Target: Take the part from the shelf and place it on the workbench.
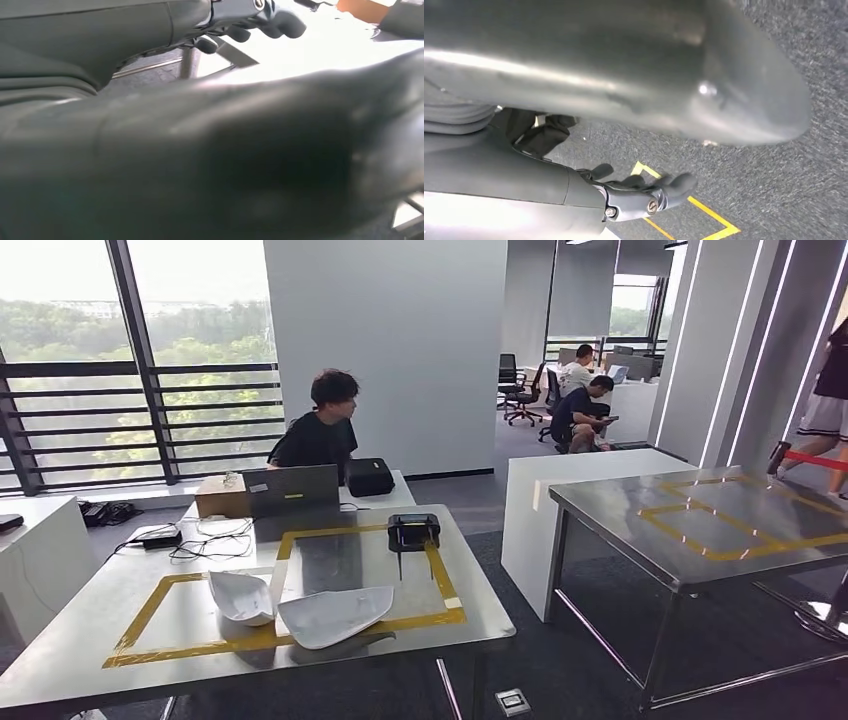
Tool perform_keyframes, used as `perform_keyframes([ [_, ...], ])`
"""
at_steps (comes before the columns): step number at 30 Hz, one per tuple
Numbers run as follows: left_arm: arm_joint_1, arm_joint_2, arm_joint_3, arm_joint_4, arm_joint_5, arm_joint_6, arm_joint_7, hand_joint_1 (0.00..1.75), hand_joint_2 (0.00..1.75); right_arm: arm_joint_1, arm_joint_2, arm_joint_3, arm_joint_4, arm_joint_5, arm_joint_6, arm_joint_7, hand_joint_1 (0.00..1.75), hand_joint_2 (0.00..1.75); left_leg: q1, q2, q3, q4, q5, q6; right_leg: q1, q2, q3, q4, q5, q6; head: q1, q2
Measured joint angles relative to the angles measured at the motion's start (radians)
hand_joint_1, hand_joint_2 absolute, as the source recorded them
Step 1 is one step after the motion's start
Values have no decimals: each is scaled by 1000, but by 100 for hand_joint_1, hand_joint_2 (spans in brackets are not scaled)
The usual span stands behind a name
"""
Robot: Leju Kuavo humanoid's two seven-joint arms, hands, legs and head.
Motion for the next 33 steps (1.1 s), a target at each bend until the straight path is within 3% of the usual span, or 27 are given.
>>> perform_keyframes([
  [1, 6, 0, 0, 1, 1, 0, 0, 0, 0, 3, 0, 0, 0, 0, 0, 0, 0, 0, 2, 2, -13, -2, 15, 9, -1, 1, -12, 24, -35, 5, 1, 0],
  [2, 11, 0, 1, 1, 3, -1, 1, 0, 0, 4, 0, 0, 0, 1, 0, -1, 0, 0, 3, 3, -28, -2, 31, 15, -2, 1, -28, 70, -88, 7, 2, 0],
  [4, 34, 0, 6, 3, 13, -4, 1, 0, 0, 4, -1, 0, 0, 1, 0, -2, 0, 0, 1, 2, -63, -1, 60, 20, 1, 1, -56, 205, -189, 12, 6, 0],
  [5, 52, 0, 11, 5, 22, -6, 1, 0, 0, 4, -2, 0, 0, 1, 0, -2, 0, 0, -1, 3, -81, 0, 73, 20, 2, 1, -60, 263, -207, 12, 7, 0],
  [6, 74, 0, 17, 7, 33, -8, 2, 0, 0, 4, -3, 0, 0, 0, 0, -3, 0, 0, -2, 5, -97, 1, 86, 19, 3, 1, -51, 297, -202, 11, 8, 0],
  [7, 97, 0, 24, 10, 44, -10, 3, 0, 0, 5, -3, 0, 0, -2, 0, -4, 0, 0, -4, 7, -113, 3, 97, 18, 5, 1, -25, 294, -179, 7, 8, 0],
  [8, 118, 0, 31, 13, 54, -11, 5, 0, 0, 5, -3, 0, 0, -5, 0, -5, 0, 0, -5, 9, -128, 6, 107, 16, 6, 1, 19, 256, -155, 2, 8, 0],
  [9, 137, 0, 37, 15, 62, -12, 7, 0, 0, 4, -4, 0, 0, -7, 0, -6, 0, 0, -7, 10, -142, 9, 117, 13, 9, 1, 76, 188, -152, -5, 9, 0],
  [10, 152, 0, 43, 16, 66, -12, 8, 0, 0, 3, -5, 0, 0, -8, 0, -8, 0, 0, -7, 11, -152, 12, 126, 10, 13, 1, 132, 112, -162, -12, 8, 0],
  [12, 170, 0, 53, 19, 70, -12, 8, 0, 0, 1, -8, 0, -1, -9, -1, -11, 0, 0, -6, 12, -161, 10, 146, -1, 22, 2, 188, 14, -191, -27, 5, 0],
  [14, 181, 2, 61, 23, 72, -13, 10, 0, 0, 2, -7, -1, -1, -10, -1, -12, 0, 0, -3, 11, -163, 0, 166, -15, 23, 0, 182, -5, -176, -40, 6, 0],
  [15, 187, 3, 64, 24, 76, -18, 15, 0, 0, 2, -7, -1, -1, -10, -1, -12, 0, 0, -2, 8, -167, 2, 159, -21, 20, -2, 177, -10, -165, -46, 6, 0],
  [16, 193, 5, 68, 25, 83, -26, 26, 0, 0, 2, -7, -2, 0, -11, -1, -12, 0, 0, -1, 6, -175, 20, 132, -28, 17, -4, 169, -16, -150, -53, 6, 0],
  [17, 201, 7, 74, 28, 94, -35, 42, 0, 0, 2, -6, -3, 0, -12, -1, -12, 0, 0, 1, 4, -186, 57, 86, -35, 13, -6, 158, -21, -135, -57, 4, 0],
  [19, 231, 4, 91, 35, 117, -44, 81, 0, 0, 2, -6, -4, 0, -12, -1, -12, 0, 0, 6, 2, -209, 177, -17, -46, 12, -5, 131, -21, -110, -61, 1, 0],
  [20, 257, 2, 101, 40, 124, -40, 102, 0, 0, 3, -6, -5, 0, -12, -1, -12, 0, 0, 8, 2, -213, 234, -42, -51, 11, -4, 117, -20, -98, -60, 1, 0],
  [21, 288, -2, 109, 46, 128, -33, 126, 0, 0, 5, -6, -6, 0, -12, -1, -12, 0, 0, 10, 2, -207, 269, -43, -54, 10, -3, 102, -18, -87, -58, 0, 0],
  [22, 323, -6, 116, 52, 130, -23, 151, 0, 0, 7, -6, -6, 0, -12, -1, -12, 0, 0, 11, 2, -184, 272, -23, -56, 9, -2, 86, -15, -77, -55, -1, 0],
  [23, 358, -11, 122, 58, 136, -13, 178, 0, 0, 8, -6, -6, 0, -11, -1, -12, 0, 0, 12, 3, -147, 242, 3, -56, 8, -1, 70, -11, -67, -51, -2, 0],
  [25, 417, -20, 137, 66, 152, 6, 233, 0, 0, 8, -5, -6, 0, -10, 0, -11, 0, 0, 12, 3, -40, 107, 9, -53, 7, -2, 43, -2, -51, -40, -2, 0],
  [27, 465, -26, 157, 75, 167, 18, 293, 0, 0, 7, -5, -6, 0, -9, 0, -7, 0, 0, 7, 0, 22, 8, -17, -41, 8, -3, 34, 0, -34, -28, 1, 1],
  [29, 514, -28, 178, 87, 178, 24, 357, 0, 0, 8, -5, -7, 0, -9, -1, -2, 0, 0, 4, 0, 19, -7, -13, -24, 7, -2, 34, -6, -18, -15, 7, 1],
  [30, 535, -29, 188, 93, 184, 26, 386, 0, 0, 10, -5, -7, 0, -9, -1, 0, 0, 0, 5, 1, 13, -9, -6, -15, 6, -1, 29, -2, -24, -9, 7, 1],
  [31, 555, -29, 199, 98, 191, 29, 410, 0, 0, 12, -5, -7, 0, -9, 0, 1, 0, 0, 6, 3, 6, -9, 4, -5, 4, -1, 21, 13, -47, -4, 9, 1],
  [32, 573, -29, 210, 101, 200, 31, 427, 0, 0, 13, -5, -7, 0, -8, 0, 1, 0, 0, 7, 5, -4, -10, 15, 3, 4, -1, 8, 50, -88, 0, 9, 1],
  [33, 582, -29, 215, 103, 205, 33, 435, 0, 0, 14, -5, -7, 0, -8, 0, 1, 0, 0, 7, 6, -7, -10, 20, 7, 3, -1, 1, 69, -113, 2, 10, 1],
])
